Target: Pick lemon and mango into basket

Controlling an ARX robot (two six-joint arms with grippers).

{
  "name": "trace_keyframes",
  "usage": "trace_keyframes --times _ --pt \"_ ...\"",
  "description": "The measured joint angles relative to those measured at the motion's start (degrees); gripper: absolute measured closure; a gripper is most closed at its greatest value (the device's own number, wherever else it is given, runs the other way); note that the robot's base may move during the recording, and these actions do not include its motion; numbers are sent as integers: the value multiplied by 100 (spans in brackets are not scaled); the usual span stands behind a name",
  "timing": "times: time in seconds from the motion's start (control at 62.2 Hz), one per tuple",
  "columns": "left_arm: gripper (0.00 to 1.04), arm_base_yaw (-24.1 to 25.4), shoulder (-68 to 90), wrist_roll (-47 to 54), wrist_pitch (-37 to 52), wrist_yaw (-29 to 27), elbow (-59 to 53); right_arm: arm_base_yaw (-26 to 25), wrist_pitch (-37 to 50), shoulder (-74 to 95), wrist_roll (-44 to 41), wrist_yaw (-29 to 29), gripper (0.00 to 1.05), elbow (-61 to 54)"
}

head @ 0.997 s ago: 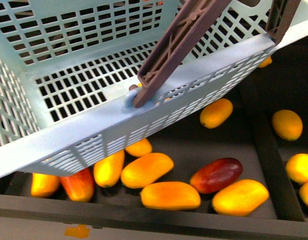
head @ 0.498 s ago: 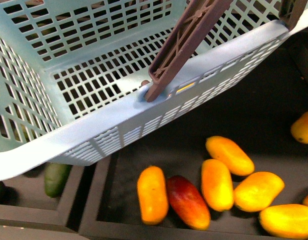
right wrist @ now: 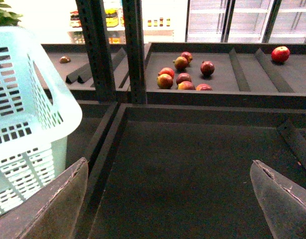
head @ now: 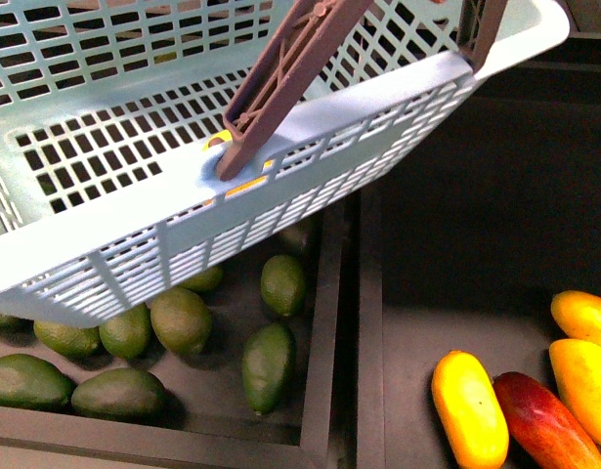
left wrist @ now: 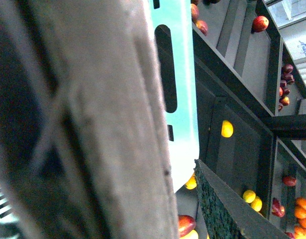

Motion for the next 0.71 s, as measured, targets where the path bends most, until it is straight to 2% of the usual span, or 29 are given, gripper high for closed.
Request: trace_keyframes --times 0.032,0.08,0.113,0.145,0.193,0.257,0.402,0.514,0.707 --pt "79 -11 0 -4 0 46 0 79 -590 72 284 389 9 186" --pt "79 -24 2 -31 0 122 0 85 -2107 308 920 1051 9 787" --pt "79 -46 2 -61 -2 153 0 -7 -2883 520 1292 1281 9 1139" --pt "79 -68 0 -70 -2 164 0 -116 -3467 752 1554 1257 9 1397" --pt "79 -96 0 -74 -2 168 0 -308 -3891 1054 1725 1086 9 1569" --pt "79 -101 2 -74 -2 190 0 -605 -3751 1585 1779 599 9 1639" --pt "79 -111 2 -85 -2 210 0 -1412 -2448 3119 1038 -249 9 1934" --pt "79 -109 2 -94 -2 221 0 -1926 -1775 4345 -81 -538 9 2288" --pt "79 -103 2 -90 -2 133 0 -2415 -1534 5768 -1781 -942 9 2730"
